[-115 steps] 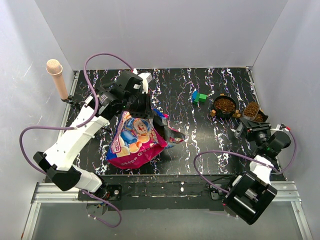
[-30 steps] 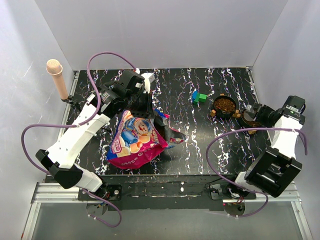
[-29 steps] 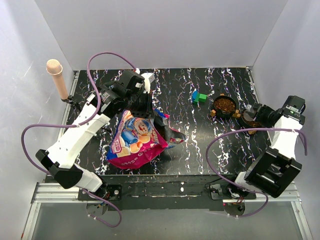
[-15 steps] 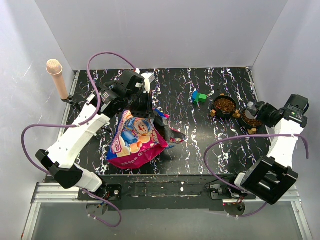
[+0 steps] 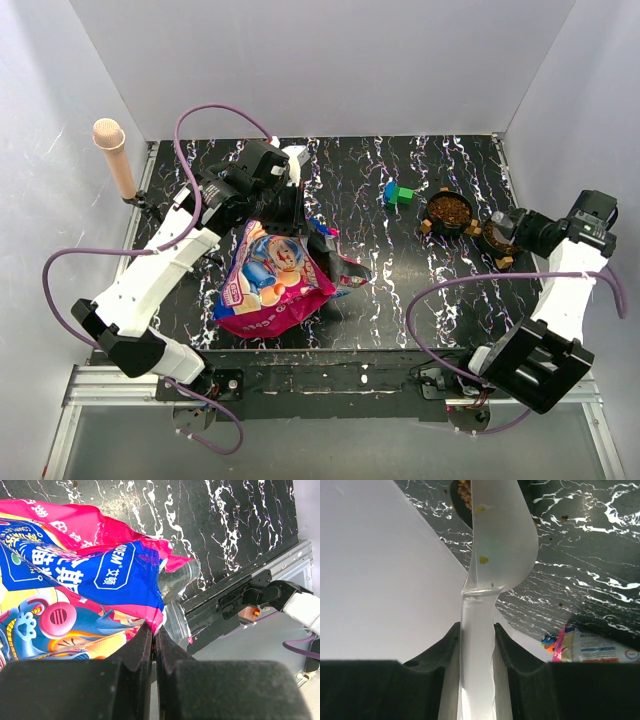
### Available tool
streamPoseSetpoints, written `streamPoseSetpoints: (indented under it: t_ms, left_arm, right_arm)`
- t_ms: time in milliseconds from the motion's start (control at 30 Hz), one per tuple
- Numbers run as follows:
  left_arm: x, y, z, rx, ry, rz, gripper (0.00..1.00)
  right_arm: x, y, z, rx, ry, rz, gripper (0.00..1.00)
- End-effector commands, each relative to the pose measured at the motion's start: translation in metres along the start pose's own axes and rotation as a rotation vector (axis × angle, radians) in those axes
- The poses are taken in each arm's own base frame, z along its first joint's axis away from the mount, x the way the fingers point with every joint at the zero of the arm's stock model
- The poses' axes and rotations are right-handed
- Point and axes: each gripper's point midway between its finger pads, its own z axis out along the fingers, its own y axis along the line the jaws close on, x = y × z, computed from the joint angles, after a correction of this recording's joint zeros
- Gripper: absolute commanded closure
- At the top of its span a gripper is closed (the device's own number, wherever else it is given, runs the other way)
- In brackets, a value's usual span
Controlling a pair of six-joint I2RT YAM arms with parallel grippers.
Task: Serve the pet food
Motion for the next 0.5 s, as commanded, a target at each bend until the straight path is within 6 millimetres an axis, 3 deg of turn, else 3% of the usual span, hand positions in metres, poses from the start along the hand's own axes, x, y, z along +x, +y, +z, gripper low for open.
streamPoseSetpoints:
  t_ms: [0, 100, 167, 233, 300, 400, 467]
  left_arm:
    - [-0.030, -0.016, -0.024, 0.061, -0.137, 0.013, 1.00]
    - [-0.033, -0.015, -0.025, 0.054, -0.151, 0.009, 1.00]
    - [-0.036, -0.013, -0.026, 0.042, -0.167, 0.004, 1.00]
    - [-0.037, -0.011, -0.029, 0.030, -0.181, -0.002, 1.00]
    - [-0.037, -0.008, -0.032, 0.020, -0.196, -0.013, 1.00]
    - [-0.037, -0.005, -0.038, 0.009, -0.220, -0.032, 1.00]
    - [-0.036, -0.003, -0.043, 0.002, -0.233, -0.040, 1.00]
  right_arm:
    - [0.021, 0.022, -0.037, -0.083, -0.035, -0.247, 0.99]
    - [0.051, 0.028, -0.044, -0.175, 0.015, -0.544, 0.99]
    - [0.086, 0.021, -0.042, -0.245, 0.124, -0.800, 0.99]
    - [0.124, -0.006, -0.032, -0.284, 0.261, -1.091, 0.99]
    - [0.155, -0.040, -0.020, -0.289, 0.396, -1.275, 0.99]
    - [0.175, -0.101, 0.002, -0.164, 0.518, -1.482, 0.99]
    - [0.168, -0.125, 0.019, -0.070, 0.518, -1.576, 0.99]
